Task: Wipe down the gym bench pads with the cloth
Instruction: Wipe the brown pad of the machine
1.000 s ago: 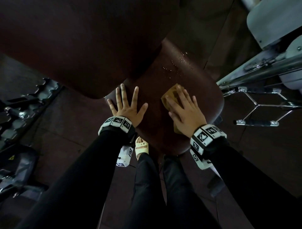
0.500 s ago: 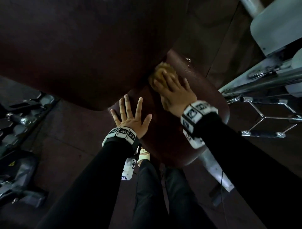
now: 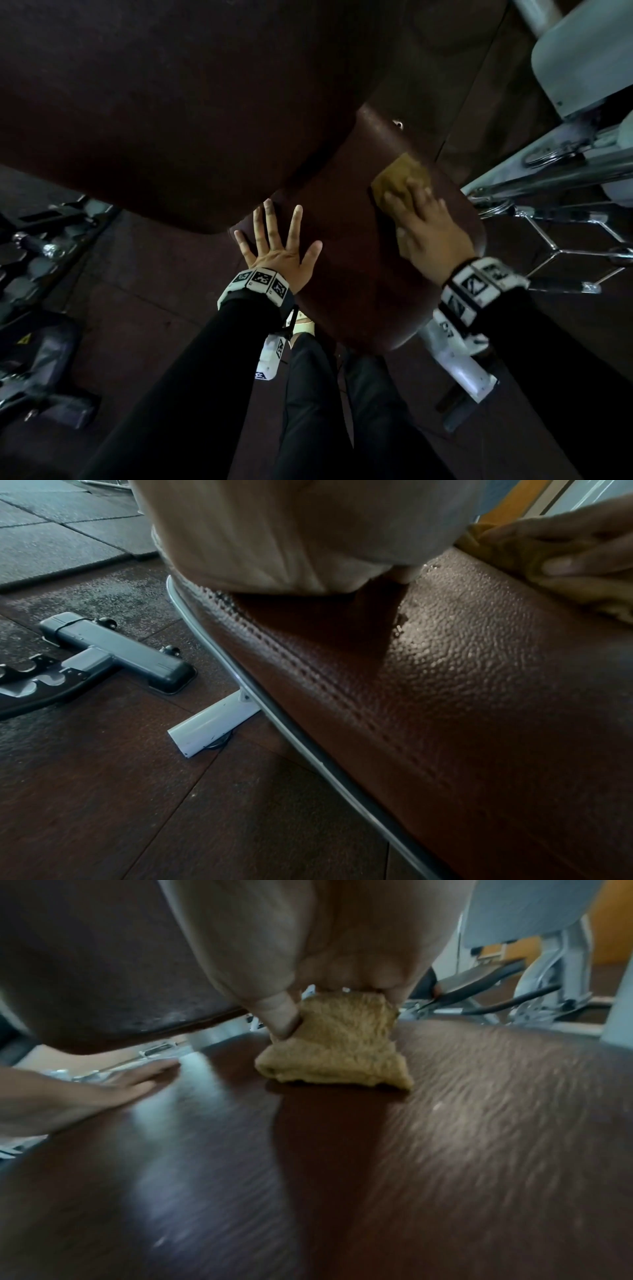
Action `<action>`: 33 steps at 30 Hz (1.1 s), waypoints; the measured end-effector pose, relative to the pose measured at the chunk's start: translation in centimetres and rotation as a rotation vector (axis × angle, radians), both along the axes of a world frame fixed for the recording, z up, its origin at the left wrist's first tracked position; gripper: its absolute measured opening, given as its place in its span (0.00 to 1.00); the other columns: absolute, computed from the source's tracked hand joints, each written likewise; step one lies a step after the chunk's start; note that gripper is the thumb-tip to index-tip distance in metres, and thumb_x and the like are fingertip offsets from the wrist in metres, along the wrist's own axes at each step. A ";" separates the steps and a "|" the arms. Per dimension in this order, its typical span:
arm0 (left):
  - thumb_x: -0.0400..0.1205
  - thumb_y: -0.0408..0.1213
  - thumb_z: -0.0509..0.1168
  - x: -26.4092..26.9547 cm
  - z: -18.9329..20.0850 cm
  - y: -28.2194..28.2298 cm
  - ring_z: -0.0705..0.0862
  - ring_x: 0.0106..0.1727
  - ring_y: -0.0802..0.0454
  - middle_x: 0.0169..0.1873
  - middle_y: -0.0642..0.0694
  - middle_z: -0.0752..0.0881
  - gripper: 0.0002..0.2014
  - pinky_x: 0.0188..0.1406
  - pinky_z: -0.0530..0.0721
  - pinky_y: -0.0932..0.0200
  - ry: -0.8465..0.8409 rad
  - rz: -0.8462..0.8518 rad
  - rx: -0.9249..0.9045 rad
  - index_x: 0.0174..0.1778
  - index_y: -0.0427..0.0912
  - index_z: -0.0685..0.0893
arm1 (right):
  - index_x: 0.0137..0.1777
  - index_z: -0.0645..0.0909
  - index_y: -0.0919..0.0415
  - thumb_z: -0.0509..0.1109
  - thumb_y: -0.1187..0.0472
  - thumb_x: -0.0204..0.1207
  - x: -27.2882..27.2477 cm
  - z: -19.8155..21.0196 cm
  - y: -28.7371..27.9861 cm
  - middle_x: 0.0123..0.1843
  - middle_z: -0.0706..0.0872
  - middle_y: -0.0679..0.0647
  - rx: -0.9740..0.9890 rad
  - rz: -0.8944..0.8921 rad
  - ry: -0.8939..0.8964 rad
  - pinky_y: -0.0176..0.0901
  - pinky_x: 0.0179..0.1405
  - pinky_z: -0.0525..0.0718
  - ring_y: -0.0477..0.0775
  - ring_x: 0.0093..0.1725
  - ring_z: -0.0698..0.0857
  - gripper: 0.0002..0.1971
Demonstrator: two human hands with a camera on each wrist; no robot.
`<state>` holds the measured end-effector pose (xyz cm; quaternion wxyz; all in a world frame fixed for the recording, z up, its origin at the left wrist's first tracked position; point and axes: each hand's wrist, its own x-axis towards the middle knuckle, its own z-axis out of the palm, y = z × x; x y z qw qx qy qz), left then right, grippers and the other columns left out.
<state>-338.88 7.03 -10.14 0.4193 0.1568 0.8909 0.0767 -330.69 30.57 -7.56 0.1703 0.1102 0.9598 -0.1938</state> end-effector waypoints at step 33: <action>0.78 0.70 0.33 0.2 -0.5 0.0 0.07 0.64 0.56 0.62 0.54 0.06 0.33 0.57 0.09 0.41 0.033 0.004 -0.002 0.60 0.72 0.11 | 0.80 0.51 0.37 0.55 0.60 0.83 -9.9 -0.6 -3.9 0.85 0.40 0.47 -0.044 0.077 -0.080 0.63 0.77 0.61 0.61 0.83 0.45 0.30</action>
